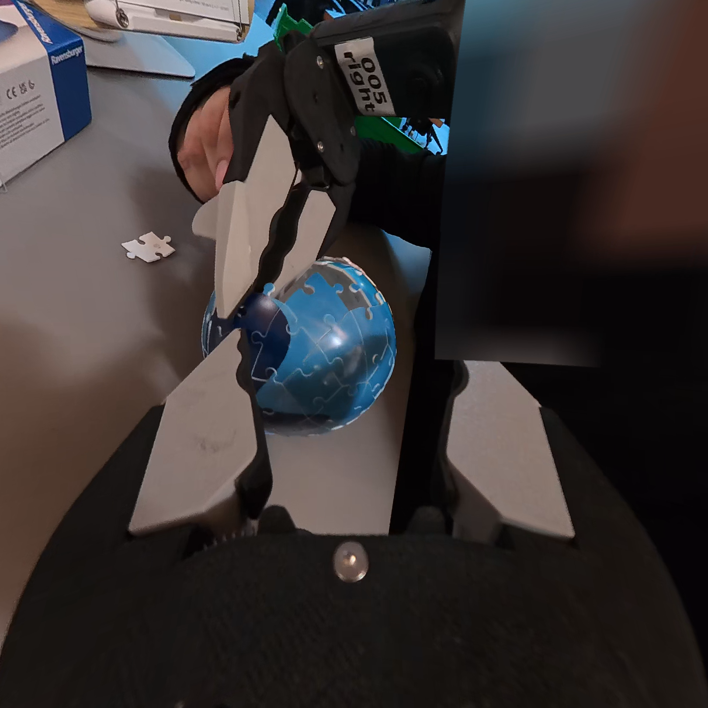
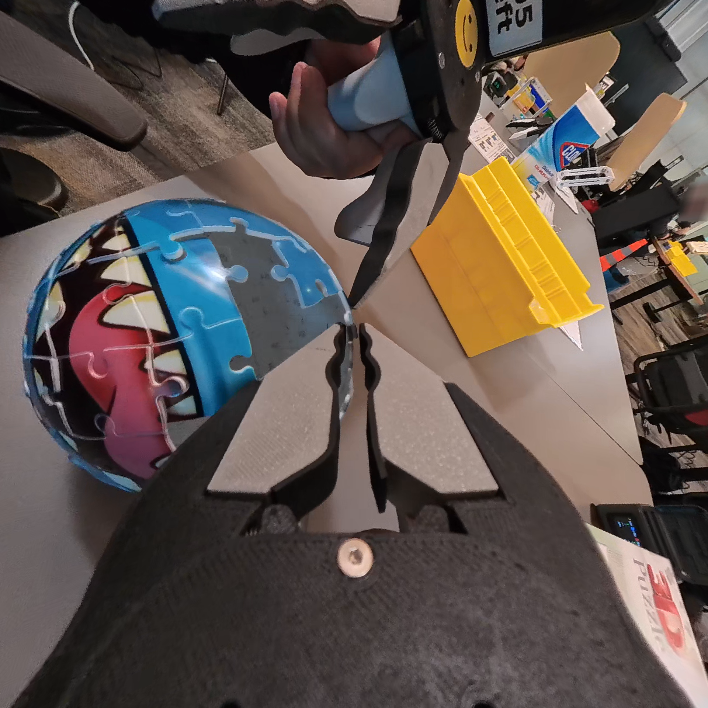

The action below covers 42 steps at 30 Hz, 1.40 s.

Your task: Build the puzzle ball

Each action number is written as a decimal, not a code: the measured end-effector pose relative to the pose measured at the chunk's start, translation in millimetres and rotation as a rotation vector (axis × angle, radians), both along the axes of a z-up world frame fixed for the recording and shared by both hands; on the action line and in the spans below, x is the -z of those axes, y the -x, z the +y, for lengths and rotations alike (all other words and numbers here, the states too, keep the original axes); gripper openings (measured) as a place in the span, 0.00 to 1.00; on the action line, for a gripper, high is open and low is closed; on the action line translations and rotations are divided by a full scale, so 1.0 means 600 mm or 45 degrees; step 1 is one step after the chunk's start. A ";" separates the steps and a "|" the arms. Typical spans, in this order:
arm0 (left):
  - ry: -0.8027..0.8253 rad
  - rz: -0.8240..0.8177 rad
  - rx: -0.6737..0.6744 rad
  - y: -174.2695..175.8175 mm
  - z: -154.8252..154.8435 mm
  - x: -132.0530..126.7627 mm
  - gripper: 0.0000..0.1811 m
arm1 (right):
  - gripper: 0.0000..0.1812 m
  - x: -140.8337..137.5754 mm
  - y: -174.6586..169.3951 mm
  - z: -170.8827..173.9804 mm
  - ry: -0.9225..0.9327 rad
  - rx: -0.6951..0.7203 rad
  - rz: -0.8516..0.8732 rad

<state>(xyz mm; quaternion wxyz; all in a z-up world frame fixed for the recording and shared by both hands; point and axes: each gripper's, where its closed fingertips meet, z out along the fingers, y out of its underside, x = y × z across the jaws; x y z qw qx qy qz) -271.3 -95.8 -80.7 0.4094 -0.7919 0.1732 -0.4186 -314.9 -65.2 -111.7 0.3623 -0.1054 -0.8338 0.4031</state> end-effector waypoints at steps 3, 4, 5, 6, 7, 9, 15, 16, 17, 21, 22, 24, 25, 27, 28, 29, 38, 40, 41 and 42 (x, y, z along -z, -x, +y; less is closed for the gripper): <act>0.005 0.008 0.001 -0.003 0.001 0.000 0.58 | 0.03 -0.003 -0.003 0.000 0.002 -0.011 0.014; 0.004 0.014 0.000 -0.003 0.002 0.000 0.58 | 0.03 -0.003 -0.003 0.001 0.004 -0.010 0.016; 0.005 0.018 0.000 -0.004 0.002 0.000 0.58 | 0.04 -0.004 -0.004 0.002 0.003 -0.010 0.021; 0.005 0.020 0.000 -0.004 0.002 0.000 0.58 | 0.03 -0.004 -0.004 0.003 0.001 -0.010 0.026; 0.004 0.021 0.000 -0.004 0.002 0.000 0.58 | 0.03 -0.003 -0.004 0.005 -0.002 -0.009 0.029; 0.003 0.021 -0.003 -0.005 0.002 0.000 0.58 | 0.03 -0.003 -0.005 0.006 -0.003 -0.015 0.030; 0.008 0.030 0.003 -0.006 0.003 0.000 0.59 | 0.02 -0.007 -0.008 0.006 0.008 -0.028 0.027; 0.009 0.033 0.004 -0.006 0.003 0.000 0.59 | 0.02 -0.007 -0.009 0.006 0.008 -0.031 0.029; 0.009 0.036 0.005 -0.006 0.003 0.000 0.59 | 0.02 -0.008 -0.010 0.005 0.009 -0.034 0.031; 0.007 0.038 0.005 -0.008 0.003 0.000 0.59 | 0.01 -0.012 -0.014 0.003 0.013 -0.046 0.042; 0.008 0.037 0.005 -0.008 0.003 0.000 0.59 | 0.01 -0.013 -0.014 0.003 0.011 -0.046 0.045; 0.009 0.037 0.004 -0.008 0.003 0.000 0.59 | 0.01 -0.013 -0.015 0.004 0.005 -0.046 0.051; 0.009 0.038 0.003 -0.008 0.003 0.000 0.60 | 0.01 -0.013 -0.015 0.004 0.003 -0.046 0.053; 0.010 0.042 0.003 -0.009 0.003 0.000 0.60 | 0.01 -0.013 -0.016 0.004 -0.005 -0.047 0.059; 0.011 0.043 0.003 -0.009 0.003 0.000 0.60 | 0.01 -0.013 -0.016 0.004 -0.008 -0.048 0.061; 0.011 0.043 0.004 -0.010 0.003 0.000 0.60 | 0.01 -0.013 -0.017 0.004 -0.010 -0.049 0.062; 0.012 0.042 0.003 -0.010 0.003 0.001 0.59 | 0.01 -0.015 -0.019 0.006 -0.013 -0.055 0.066; 0.012 0.039 0.001 -0.009 0.003 0.001 0.59 | 0.01 -0.014 -0.018 0.005 -0.015 -0.054 0.070; 0.012 0.035 0.000 -0.008 0.003 0.001 0.59 | 0.01 -0.013 -0.018 0.005 -0.019 -0.052 0.072; 0.013 0.032 -0.003 -0.008 0.003 0.001 0.59 | 0.01 -0.013 -0.018 0.005 -0.027 -0.049 0.077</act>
